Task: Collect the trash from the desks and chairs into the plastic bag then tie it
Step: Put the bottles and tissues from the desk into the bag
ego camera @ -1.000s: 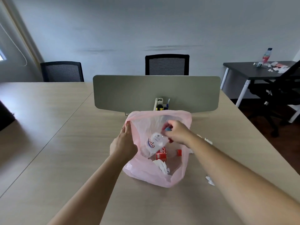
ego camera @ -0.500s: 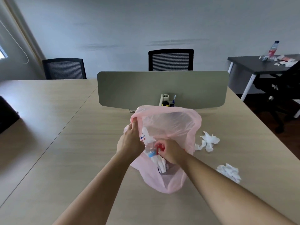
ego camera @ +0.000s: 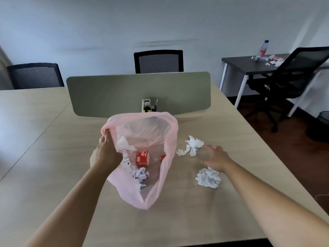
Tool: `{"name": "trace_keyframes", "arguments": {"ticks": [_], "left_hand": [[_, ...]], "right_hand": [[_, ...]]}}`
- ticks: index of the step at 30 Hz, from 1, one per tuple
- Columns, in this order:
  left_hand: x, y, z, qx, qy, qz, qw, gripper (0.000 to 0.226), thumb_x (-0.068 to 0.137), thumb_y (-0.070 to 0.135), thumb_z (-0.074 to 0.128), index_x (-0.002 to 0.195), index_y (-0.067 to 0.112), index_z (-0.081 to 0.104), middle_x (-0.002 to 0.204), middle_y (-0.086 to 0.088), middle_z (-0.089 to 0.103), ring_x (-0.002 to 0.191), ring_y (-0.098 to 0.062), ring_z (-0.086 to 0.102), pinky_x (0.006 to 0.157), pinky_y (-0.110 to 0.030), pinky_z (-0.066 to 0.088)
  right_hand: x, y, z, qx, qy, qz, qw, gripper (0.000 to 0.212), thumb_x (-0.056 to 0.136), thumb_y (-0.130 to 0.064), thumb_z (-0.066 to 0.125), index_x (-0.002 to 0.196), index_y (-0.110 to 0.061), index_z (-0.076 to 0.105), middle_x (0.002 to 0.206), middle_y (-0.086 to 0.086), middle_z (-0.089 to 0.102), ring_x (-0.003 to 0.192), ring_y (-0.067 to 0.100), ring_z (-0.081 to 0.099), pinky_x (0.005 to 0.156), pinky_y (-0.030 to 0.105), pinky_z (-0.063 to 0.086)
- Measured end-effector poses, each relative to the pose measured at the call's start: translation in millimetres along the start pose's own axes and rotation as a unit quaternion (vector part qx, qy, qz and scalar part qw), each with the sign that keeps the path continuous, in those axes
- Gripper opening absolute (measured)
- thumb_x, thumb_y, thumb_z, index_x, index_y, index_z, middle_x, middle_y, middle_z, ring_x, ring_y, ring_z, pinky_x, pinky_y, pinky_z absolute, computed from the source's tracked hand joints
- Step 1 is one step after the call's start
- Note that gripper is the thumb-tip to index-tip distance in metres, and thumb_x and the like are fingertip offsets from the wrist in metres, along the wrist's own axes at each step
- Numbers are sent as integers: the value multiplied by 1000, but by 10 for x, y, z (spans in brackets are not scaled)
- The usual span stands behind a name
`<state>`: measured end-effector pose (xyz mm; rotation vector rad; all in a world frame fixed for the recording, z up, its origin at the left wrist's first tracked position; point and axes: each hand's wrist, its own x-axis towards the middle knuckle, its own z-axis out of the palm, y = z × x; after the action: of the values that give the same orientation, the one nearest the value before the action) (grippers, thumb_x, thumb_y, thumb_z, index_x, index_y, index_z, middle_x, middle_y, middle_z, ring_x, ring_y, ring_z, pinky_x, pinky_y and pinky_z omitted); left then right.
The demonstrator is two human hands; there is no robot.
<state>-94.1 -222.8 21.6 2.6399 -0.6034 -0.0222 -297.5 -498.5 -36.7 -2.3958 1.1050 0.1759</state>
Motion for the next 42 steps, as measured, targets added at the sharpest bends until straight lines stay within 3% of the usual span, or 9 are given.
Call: {"name": "trace_keyframes", "arguments": {"ticks": [7,14,20,23,26,30,34,38,42], "left_hand": [[-177,166,273,21,-13,-10,1000,94,78,1,54,150,20,-4,148,-11,36,120,-40,50,85,-46,47],[-8,239,294,20,-2,-19,1000,92,83,6,57,151,18,-2,153,-11,31,126,-40,45,90,-49,46],[203,332,327,10,0,-10,1000,94,81,9,60,151,19,-2,146,-10,38,123,-39,47,81,-44,47],[229,368,325,7,-2,-7,1000,95,80,6,59,151,19,-2,141,-10,41,118,-37,49,71,-37,40],[230,344,296,9,-5,-11,1000,95,77,4,56,151,20,-1,141,-6,41,119,-35,47,69,-35,39],[344,246,221,26,-3,-9,1000,98,77,5,58,151,21,-4,148,-5,37,125,-36,45,74,-39,44],[424,211,162,23,11,-19,999,98,78,4,59,152,17,-3,150,-9,35,122,-38,48,82,-42,45],[441,189,202,10,5,-22,1000,97,78,4,58,152,17,-2,149,-12,36,122,-40,47,85,-43,44],[471,144,293,12,-7,-17,1000,96,79,6,59,152,17,-2,149,-13,35,128,-39,41,89,-45,43]], "right_hand": [[-21,402,843,-59,-37,-46,997,44,84,-26,58,127,-30,51,132,3,36,119,27,43,92,28,43],[251,74,446,104,40,-83,990,37,83,-2,46,53,-14,28,56,-1,33,55,16,35,45,21,19],[128,-1179,-117,335,217,-281,873,26,76,4,49,58,-13,44,58,-7,36,53,5,36,51,15,27],[84,-1575,55,142,67,-390,907,23,84,-14,59,106,-10,64,111,8,60,96,10,52,89,30,45],[204,-1549,269,-103,-53,-380,918,69,81,-53,62,142,-35,36,161,-1,8,147,25,7,118,46,12],[355,-1338,-6,77,178,-451,871,34,81,-41,50,97,-15,66,131,8,55,123,22,43,106,33,30],[795,-812,-182,148,412,-258,861,32,75,-21,41,94,-7,62,111,12,60,102,33,53,89,38,38],[1138,-381,86,83,191,-4,978,73,80,-45,51,146,-28,25,159,10,11,145,34,10,112,53,18],[1245,-310,449,16,1,56,998,103,70,-73,58,147,-48,-6,157,1,-26,145,34,-17,109,66,6]]}}
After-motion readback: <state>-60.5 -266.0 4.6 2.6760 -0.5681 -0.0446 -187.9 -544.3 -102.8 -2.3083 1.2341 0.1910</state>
